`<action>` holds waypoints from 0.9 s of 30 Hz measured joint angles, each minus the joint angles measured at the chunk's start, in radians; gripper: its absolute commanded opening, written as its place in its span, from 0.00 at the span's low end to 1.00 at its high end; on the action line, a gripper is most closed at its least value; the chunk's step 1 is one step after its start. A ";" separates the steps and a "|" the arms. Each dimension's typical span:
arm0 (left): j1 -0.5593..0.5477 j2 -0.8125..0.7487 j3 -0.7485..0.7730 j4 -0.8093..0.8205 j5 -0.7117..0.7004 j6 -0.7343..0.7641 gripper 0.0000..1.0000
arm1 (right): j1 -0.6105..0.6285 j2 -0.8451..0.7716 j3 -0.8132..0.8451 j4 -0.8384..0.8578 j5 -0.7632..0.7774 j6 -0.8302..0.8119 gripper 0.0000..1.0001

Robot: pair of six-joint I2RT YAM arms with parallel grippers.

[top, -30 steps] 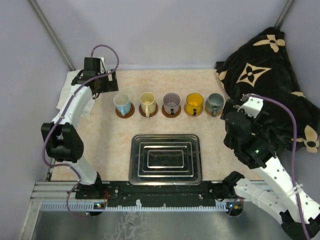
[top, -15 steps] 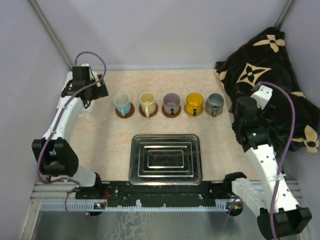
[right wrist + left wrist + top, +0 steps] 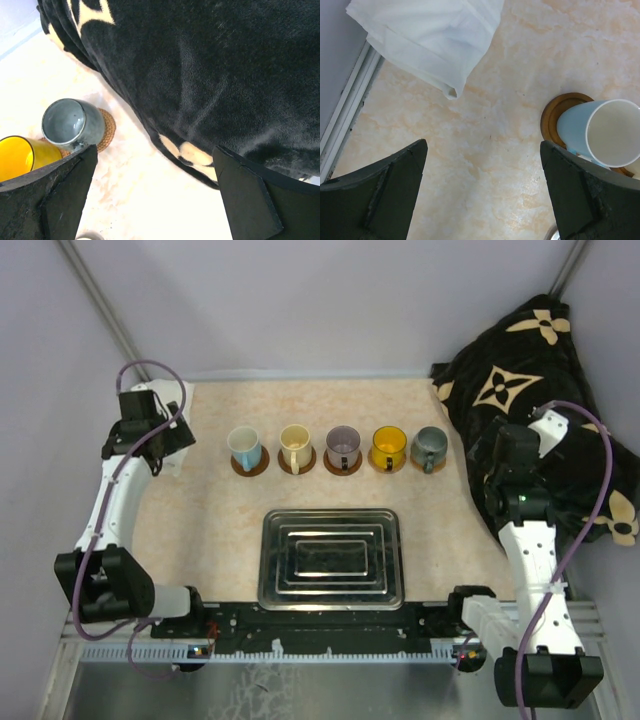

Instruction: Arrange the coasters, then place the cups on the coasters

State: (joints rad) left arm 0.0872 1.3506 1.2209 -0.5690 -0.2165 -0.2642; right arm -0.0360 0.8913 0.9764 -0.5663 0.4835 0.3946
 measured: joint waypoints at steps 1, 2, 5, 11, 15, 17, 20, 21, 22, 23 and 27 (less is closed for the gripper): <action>0.000 0.001 -0.002 0.000 0.000 -0.002 1.00 | 0.000 0.000 0.000 -0.004 -0.002 0.001 0.99; 0.000 0.002 -0.006 -0.001 0.001 -0.003 1.00 | 0.000 0.000 0.000 -0.006 -0.003 0.001 0.99; 0.000 0.002 -0.029 -0.008 0.020 -0.011 1.00 | 0.000 -0.002 0.000 -0.014 -0.005 0.001 0.99; 0.000 0.002 -0.082 -0.024 0.057 -0.027 1.00 | 0.000 -0.014 0.000 -0.028 -0.008 0.001 0.99; 0.000 0.001 -0.106 -0.033 0.058 -0.029 1.00 | 0.000 -0.014 0.000 -0.031 -0.014 0.001 0.99; 0.000 -0.003 -0.119 -0.036 0.056 -0.029 1.00 | 0.000 -0.014 0.000 -0.031 -0.018 0.002 0.99; 0.000 -0.024 -0.143 -0.037 0.055 -0.029 1.00 | 0.000 -0.014 0.000 -0.031 -0.022 0.002 0.99; 0.000 -0.033 -0.148 -0.038 0.055 -0.029 1.00 | 0.000 -0.014 0.000 -0.031 -0.023 0.002 0.99; 0.000 -0.042 -0.153 -0.037 0.055 -0.029 1.00 | 0.000 -0.014 0.000 -0.031 -0.023 0.002 0.99; 0.000 -0.051 -0.156 -0.036 0.056 -0.030 1.00 | 0.000 -0.014 0.000 -0.031 -0.024 0.002 0.99; 0.000 -0.077 -0.163 -0.035 0.056 -0.031 1.00 | 0.000 -0.014 0.000 -0.032 -0.025 0.002 0.99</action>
State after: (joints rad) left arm 0.0872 1.2732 1.0584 -0.6041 -0.1600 -0.2951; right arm -0.0360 0.8772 0.9764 -0.5983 0.4587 0.3962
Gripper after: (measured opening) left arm 0.998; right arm 0.987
